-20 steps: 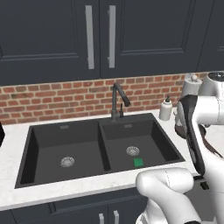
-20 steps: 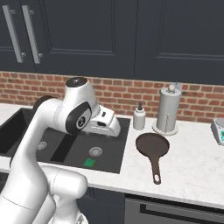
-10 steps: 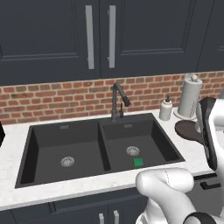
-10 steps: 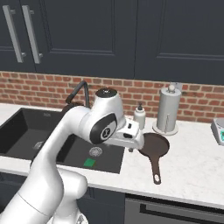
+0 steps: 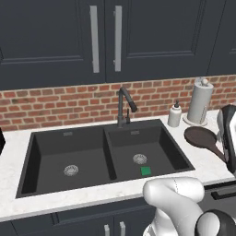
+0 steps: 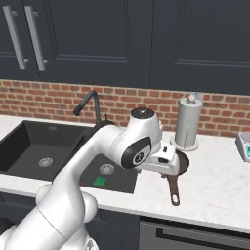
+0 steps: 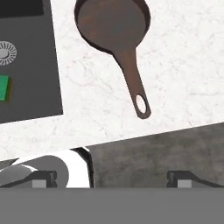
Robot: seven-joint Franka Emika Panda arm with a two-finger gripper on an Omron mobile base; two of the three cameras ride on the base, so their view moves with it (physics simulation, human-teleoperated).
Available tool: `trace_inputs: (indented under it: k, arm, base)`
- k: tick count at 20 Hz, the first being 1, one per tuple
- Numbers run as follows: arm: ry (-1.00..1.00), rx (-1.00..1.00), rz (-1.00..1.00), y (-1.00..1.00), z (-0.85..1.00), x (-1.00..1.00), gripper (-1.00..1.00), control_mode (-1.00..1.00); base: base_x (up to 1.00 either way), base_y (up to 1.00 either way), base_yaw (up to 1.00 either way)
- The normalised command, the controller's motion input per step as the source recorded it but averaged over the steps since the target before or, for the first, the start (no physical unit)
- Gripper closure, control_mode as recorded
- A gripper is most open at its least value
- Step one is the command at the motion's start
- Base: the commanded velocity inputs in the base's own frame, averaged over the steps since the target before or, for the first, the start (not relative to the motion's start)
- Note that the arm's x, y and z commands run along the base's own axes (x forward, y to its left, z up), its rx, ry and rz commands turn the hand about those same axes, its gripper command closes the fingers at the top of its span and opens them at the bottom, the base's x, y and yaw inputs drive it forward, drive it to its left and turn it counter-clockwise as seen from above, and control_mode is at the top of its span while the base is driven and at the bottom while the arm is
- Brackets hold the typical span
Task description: Pick the pan and sponge and place them into the sink. Then turn on the water.
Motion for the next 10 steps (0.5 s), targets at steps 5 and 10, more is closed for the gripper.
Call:
trace_inputs:
  k: [5, 10]
  arm:
    - [0.09, 0.0, 0.0, -0.09, -0.39, 0.18, -1.0, -1.0]
    - [0.11, 0.0, 0.0, -0.13, -0.48, 0.45, -1.0, -1.0]
  base:
    - [0.0, 0.0, 0.0]
    - [0.0, 0.0, 0.0]
